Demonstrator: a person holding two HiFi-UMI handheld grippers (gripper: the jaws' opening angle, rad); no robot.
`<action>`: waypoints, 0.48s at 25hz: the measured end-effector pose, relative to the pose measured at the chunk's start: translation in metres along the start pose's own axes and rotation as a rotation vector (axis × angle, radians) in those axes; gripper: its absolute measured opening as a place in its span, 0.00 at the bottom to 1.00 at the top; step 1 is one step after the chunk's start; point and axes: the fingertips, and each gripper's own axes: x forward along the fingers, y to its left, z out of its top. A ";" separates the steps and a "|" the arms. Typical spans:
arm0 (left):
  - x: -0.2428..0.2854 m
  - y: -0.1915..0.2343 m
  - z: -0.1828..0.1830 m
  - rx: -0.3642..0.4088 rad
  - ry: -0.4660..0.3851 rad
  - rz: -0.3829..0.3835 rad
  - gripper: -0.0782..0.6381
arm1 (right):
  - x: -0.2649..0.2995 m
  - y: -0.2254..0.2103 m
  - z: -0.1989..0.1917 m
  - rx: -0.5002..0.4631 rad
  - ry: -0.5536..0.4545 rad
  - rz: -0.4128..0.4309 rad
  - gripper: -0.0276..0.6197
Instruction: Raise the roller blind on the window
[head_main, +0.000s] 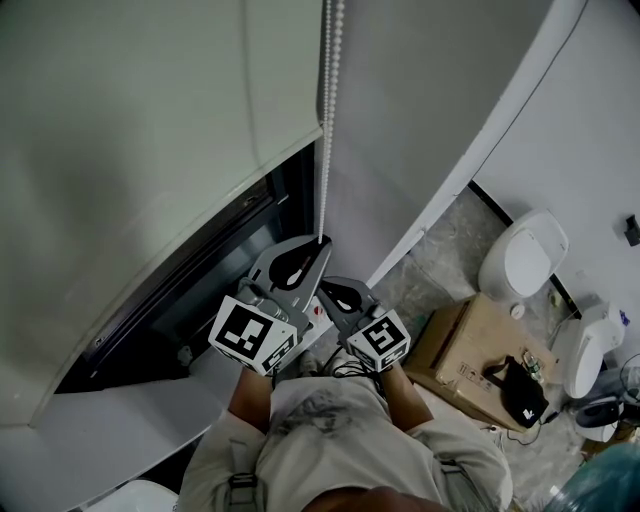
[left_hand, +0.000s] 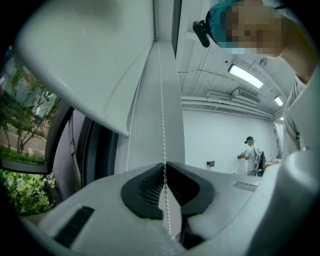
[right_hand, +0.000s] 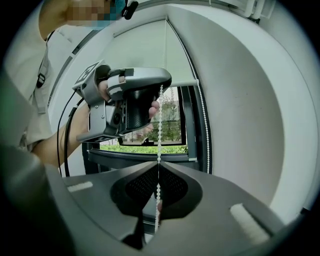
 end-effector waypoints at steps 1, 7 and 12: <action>0.000 0.000 -0.003 -0.006 0.003 0.001 0.14 | 0.000 0.000 -0.003 0.002 0.009 -0.002 0.06; -0.004 0.003 -0.024 -0.052 0.029 0.015 0.14 | 0.004 -0.001 -0.023 0.006 0.048 0.001 0.06; -0.008 0.005 -0.043 -0.071 0.057 0.027 0.14 | 0.006 -0.001 -0.045 0.013 0.100 0.006 0.06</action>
